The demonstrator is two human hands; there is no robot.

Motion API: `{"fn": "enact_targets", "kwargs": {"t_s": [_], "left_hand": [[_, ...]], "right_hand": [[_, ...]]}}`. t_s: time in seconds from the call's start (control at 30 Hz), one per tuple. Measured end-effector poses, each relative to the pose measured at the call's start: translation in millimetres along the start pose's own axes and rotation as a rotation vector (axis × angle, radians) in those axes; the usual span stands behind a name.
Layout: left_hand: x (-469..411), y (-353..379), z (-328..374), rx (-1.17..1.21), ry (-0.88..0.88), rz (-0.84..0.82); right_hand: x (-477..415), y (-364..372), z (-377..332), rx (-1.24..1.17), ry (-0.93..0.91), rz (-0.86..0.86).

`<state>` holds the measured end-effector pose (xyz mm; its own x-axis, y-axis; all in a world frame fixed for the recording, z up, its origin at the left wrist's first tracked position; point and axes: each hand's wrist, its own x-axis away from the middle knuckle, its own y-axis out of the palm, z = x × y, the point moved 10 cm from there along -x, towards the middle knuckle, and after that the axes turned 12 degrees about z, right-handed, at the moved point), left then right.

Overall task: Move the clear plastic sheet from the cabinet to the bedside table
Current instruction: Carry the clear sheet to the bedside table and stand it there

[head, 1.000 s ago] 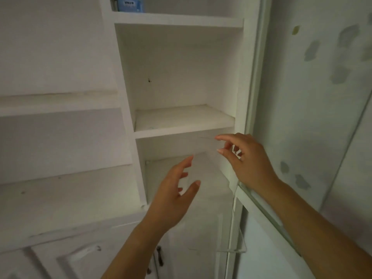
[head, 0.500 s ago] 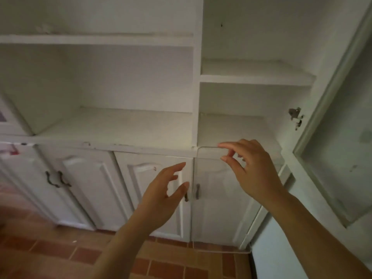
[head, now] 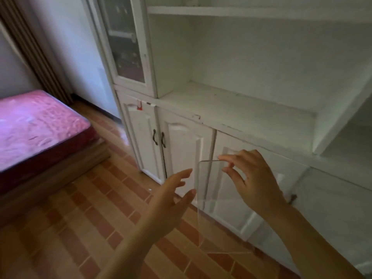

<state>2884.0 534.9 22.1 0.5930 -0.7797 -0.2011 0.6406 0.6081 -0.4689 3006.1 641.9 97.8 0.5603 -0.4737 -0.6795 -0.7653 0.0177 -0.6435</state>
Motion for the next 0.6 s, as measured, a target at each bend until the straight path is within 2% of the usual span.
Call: {"fn": "enact_targets", "kwargs": {"t_s": [0.2,0.33,0.6], "left_hand": [[5.3,-147.6,-96.2,-0.104,-0.094,0.19],[28.4,-235.3,-153.4,-0.13,-0.227,0.291],[92.5,-382.7,-216.6,-0.143,-0.385,0.617]], "right_hand": [[-37.3,135.1,-112.8,-0.165,-0.106,-0.101],[-50.7,215.2,-199.8,-0.301,-0.219,-0.148],[-63.9,328.3,-365.9,-0.561,-0.447,-0.24]]}}
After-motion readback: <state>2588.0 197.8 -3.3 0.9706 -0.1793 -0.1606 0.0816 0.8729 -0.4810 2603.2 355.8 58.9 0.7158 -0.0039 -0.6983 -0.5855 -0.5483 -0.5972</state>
